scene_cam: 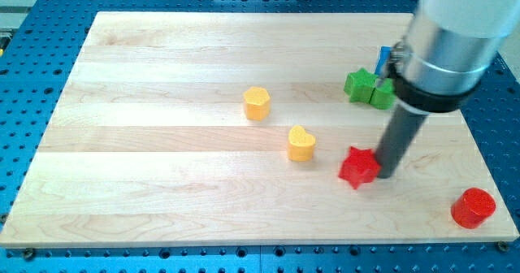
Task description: Place the red star diagonal to heart
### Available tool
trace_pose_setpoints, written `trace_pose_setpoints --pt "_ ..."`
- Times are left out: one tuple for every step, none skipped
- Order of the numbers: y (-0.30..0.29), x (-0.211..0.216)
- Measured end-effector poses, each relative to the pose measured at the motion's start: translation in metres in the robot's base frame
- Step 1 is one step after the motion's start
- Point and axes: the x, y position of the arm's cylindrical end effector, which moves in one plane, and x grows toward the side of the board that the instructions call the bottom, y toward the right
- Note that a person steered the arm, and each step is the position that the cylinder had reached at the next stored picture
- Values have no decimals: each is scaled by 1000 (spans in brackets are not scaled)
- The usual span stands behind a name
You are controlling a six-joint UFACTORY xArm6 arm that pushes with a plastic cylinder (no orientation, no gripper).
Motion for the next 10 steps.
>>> trace_pose_setpoints --pt "-43 0" --pt "-33 5" --pt "-28 5" --pt "-28 9" --pt "-57 12" --pt "-121 12" --pt "-171 12" --pt "-127 8" --pt "-158 -23" --pt "-214 -44"
